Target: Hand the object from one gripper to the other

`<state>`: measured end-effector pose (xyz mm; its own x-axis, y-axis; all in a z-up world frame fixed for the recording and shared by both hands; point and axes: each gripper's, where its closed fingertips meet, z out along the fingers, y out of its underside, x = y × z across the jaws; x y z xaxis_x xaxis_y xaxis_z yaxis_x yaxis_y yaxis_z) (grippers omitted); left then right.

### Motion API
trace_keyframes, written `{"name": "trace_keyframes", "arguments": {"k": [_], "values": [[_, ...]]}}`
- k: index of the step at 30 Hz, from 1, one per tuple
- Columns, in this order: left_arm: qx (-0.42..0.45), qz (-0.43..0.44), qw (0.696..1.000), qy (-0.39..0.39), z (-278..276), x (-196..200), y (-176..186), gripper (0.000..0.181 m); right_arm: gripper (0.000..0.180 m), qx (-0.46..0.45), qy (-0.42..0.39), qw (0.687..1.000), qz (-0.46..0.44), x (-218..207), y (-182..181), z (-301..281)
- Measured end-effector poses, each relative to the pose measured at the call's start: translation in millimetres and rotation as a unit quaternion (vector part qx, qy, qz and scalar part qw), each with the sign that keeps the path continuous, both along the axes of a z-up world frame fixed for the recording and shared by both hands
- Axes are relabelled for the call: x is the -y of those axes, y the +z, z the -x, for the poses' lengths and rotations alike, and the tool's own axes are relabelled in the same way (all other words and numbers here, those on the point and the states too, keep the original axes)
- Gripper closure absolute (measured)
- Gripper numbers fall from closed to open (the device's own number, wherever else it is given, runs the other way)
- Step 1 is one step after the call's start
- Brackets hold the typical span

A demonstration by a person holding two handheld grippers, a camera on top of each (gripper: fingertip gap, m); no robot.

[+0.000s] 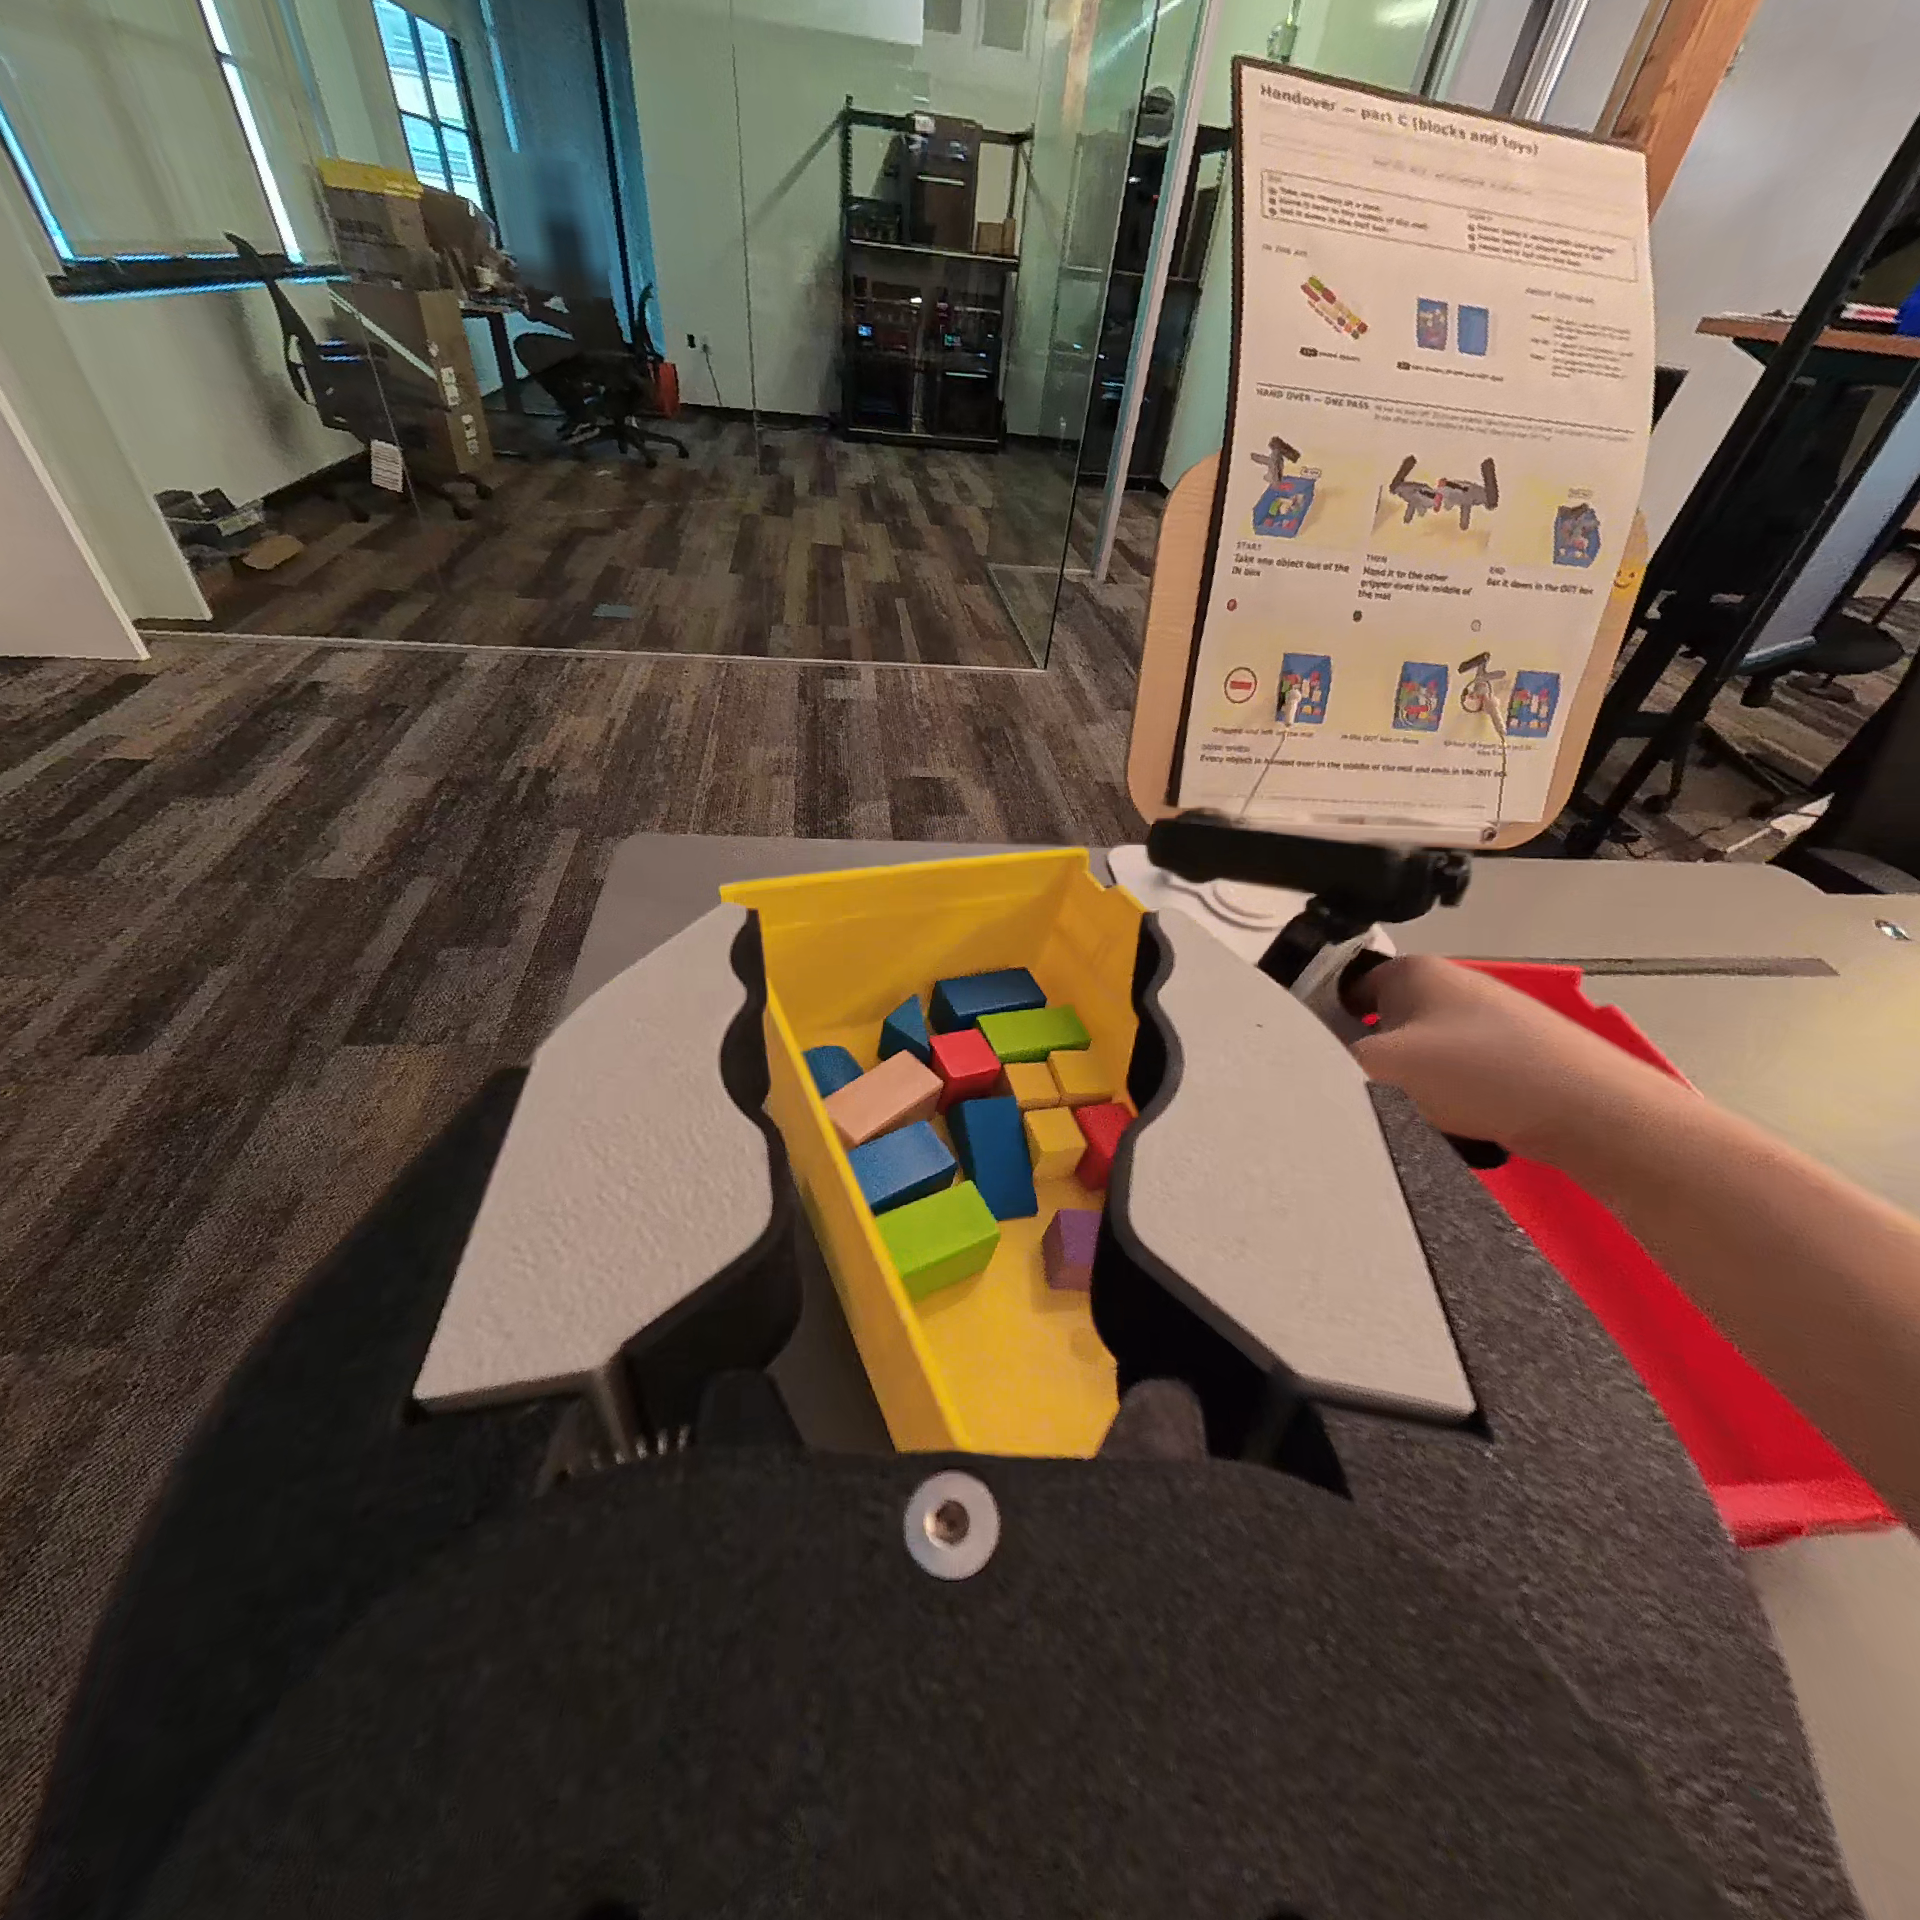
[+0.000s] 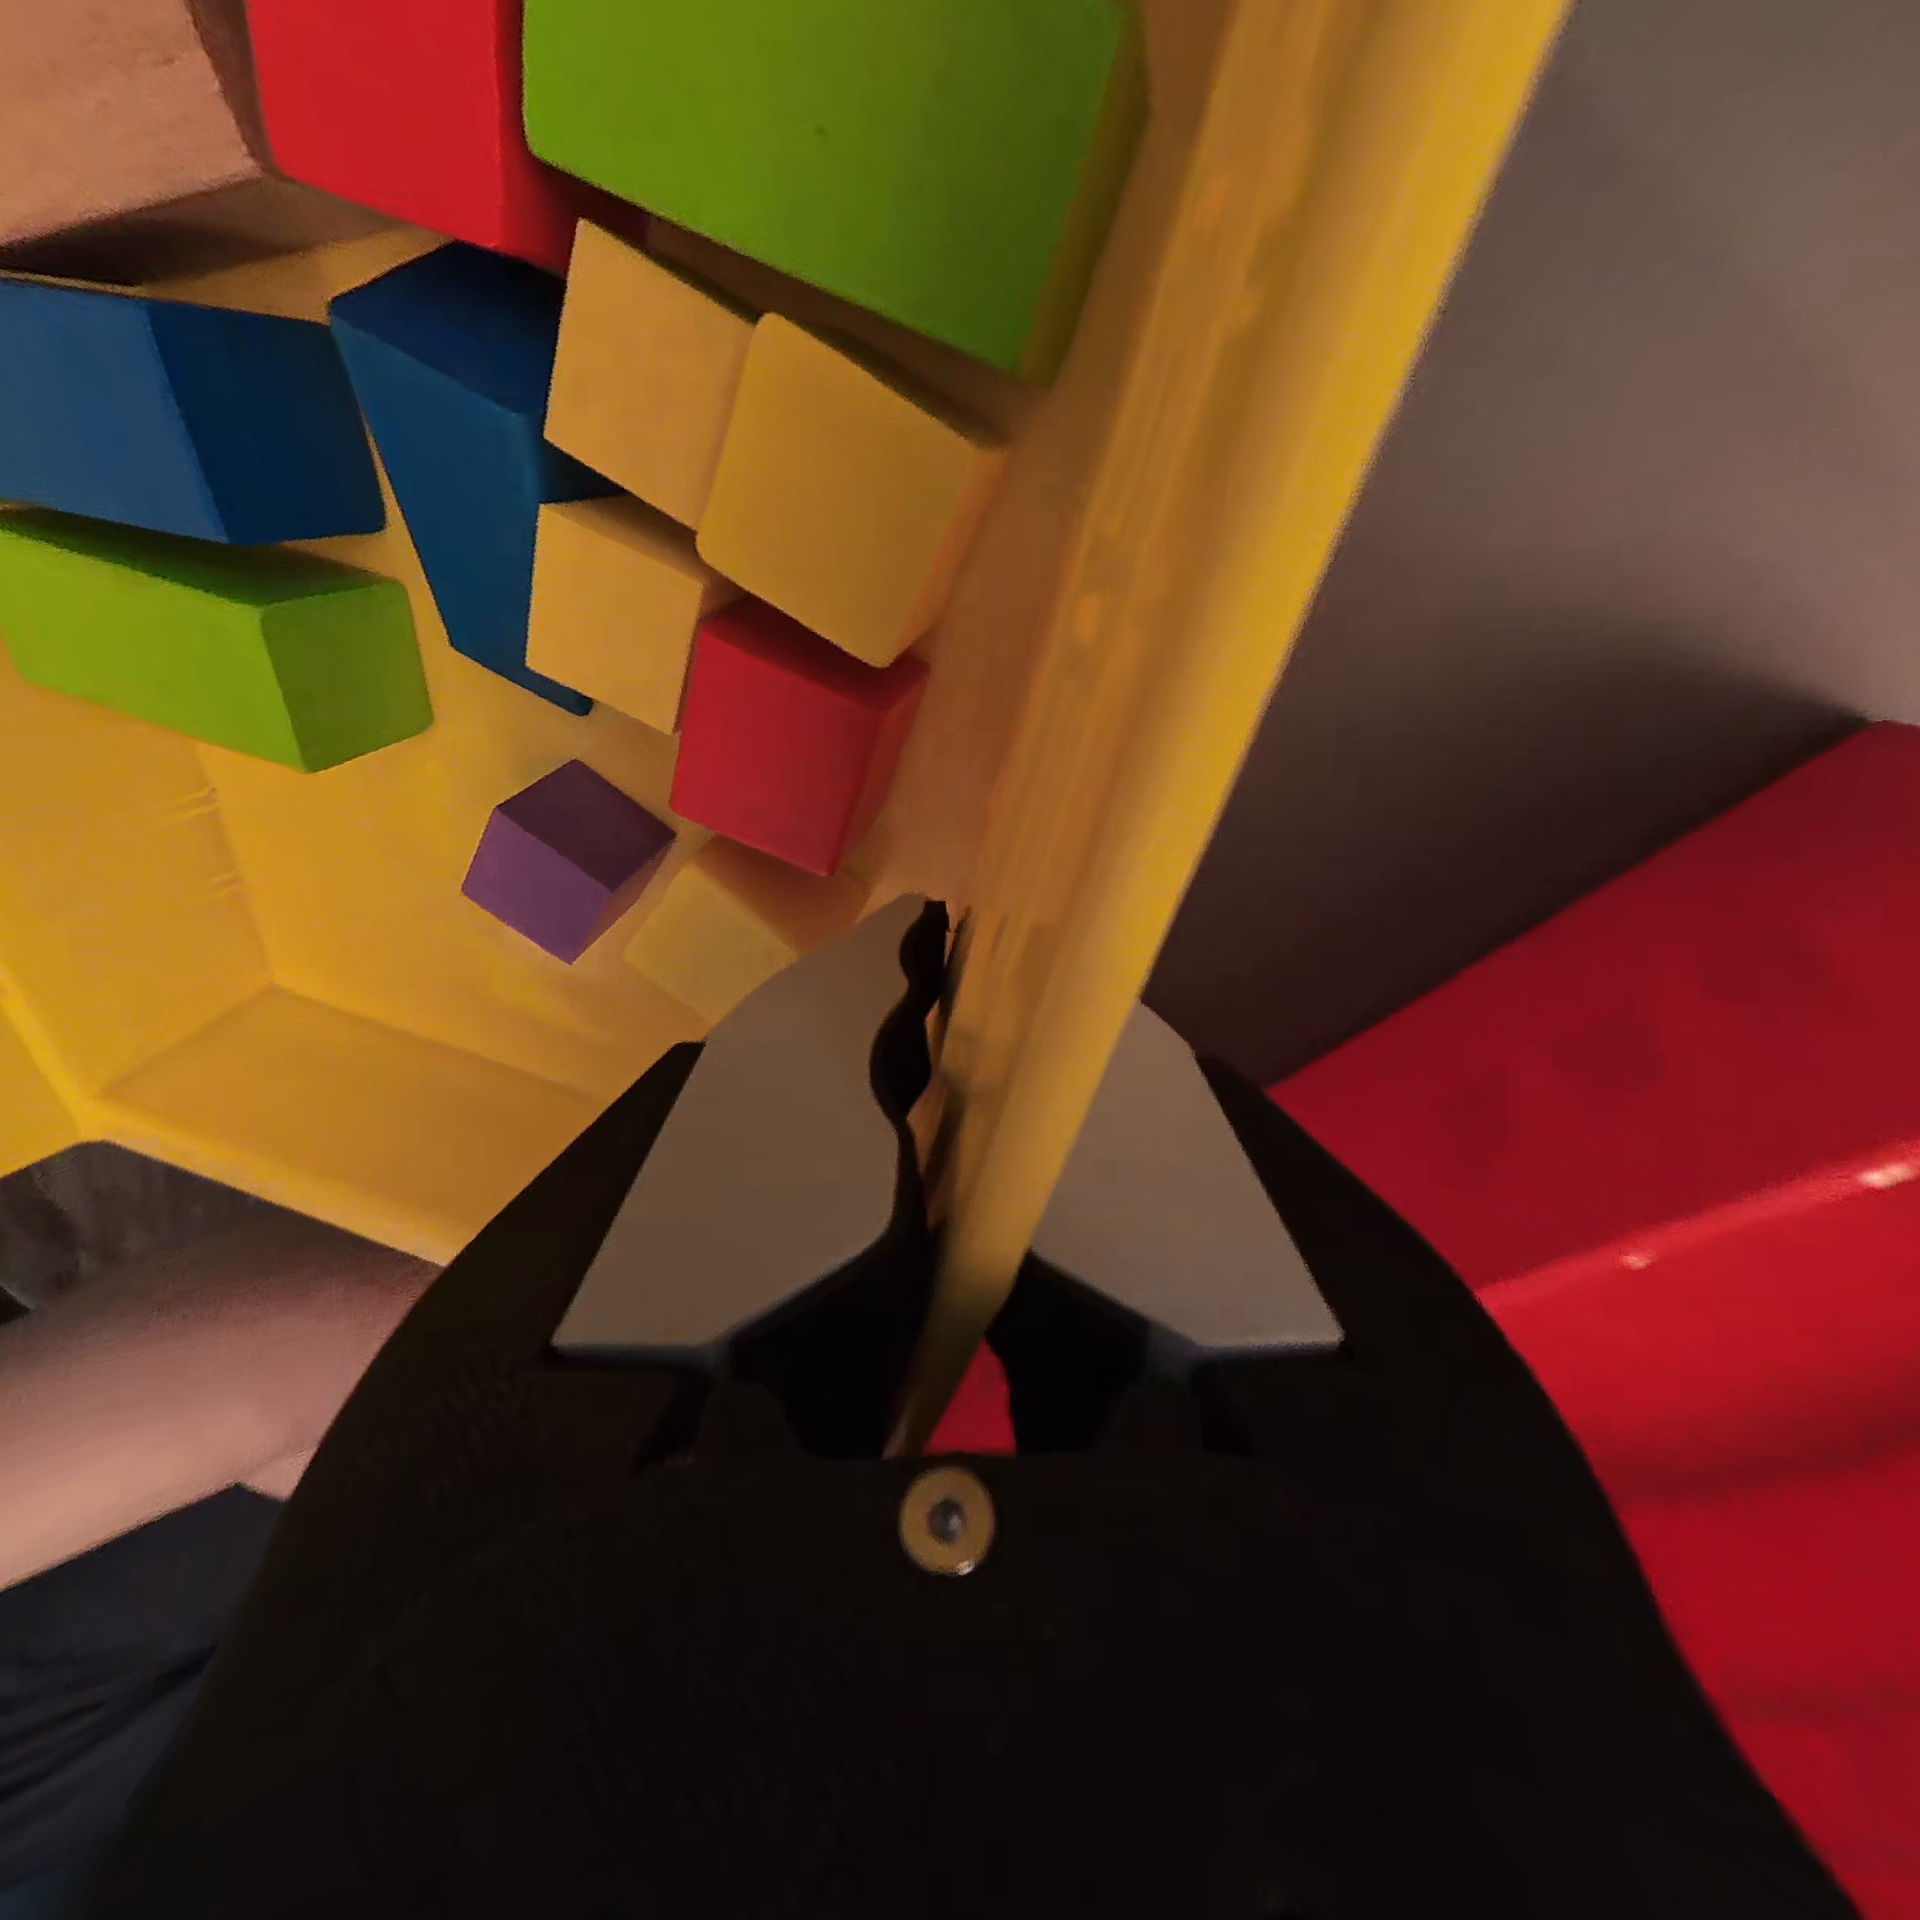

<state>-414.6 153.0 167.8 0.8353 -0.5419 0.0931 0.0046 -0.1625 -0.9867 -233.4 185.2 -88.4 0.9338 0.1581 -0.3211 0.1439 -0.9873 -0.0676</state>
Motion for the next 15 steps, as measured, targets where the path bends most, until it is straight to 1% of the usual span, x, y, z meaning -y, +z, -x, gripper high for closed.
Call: {"name": "trace_keyframes", "arguments": {"k": [3, 7, 8, 9, 10, 13, 14, 15], "values": [[-0.011, 0.005, 1.0, -0.008, -9.4, -1.6, -3.0, 0.113, 0.178, 0.01, -0.022, 1.0, 0.007, 2.9, -23.9, -2.8], [-0.026, 0.009, 0.999, -0.021, -22.7, -1.3, -5.3, 0.113, 0.177, 0.022, -0.044, 0.999, 0.019, 9.9, -45.6, -3.3], [-0.029, 0.008, 0.999, -0.024, -25.9, -0.9, -5.4, 0.113, 0.176, 0.027, -0.046, 0.998, 0.024, 12.1, -50.5, -3.0], [-0.032, 0.008, 0.999, -0.026, -28.8, -0.4, -5.8, 0.113, 0.171, 0.025, -0.046, 0.998, 0.028, 14.0, -53.0, -1.5], [-0.036, 0.008, 0.999, -0.029, -31.5, 0.2, -6.1, 0.113, 0.166, 0.023, -0.049, 0.998, 0.018, 11.1, -50.7, 0.4], [-0.041, 0.006, 0.998, -0.043, -40.0, 3.5, -5.9, 0.112, 0.164, 0.072, -0.017, 0.997, -0.017, 8.2, -40.9, -5.8], [-0.041, 0.005, 0.998, -0.047, -42.3, 4.6, -5.7, 0.112, 0.163, 0.083, -0.007, 0.996, -0.034, 6.7, -33.4, -9.2], [-0.042, 0.005, 0.998, -0.047, -43.5, 5.0, -5.6, 0.112, 0.162, 0.074, -0.006, 0.996, -0.055, 4.3, -21.6, -9.1]]}}
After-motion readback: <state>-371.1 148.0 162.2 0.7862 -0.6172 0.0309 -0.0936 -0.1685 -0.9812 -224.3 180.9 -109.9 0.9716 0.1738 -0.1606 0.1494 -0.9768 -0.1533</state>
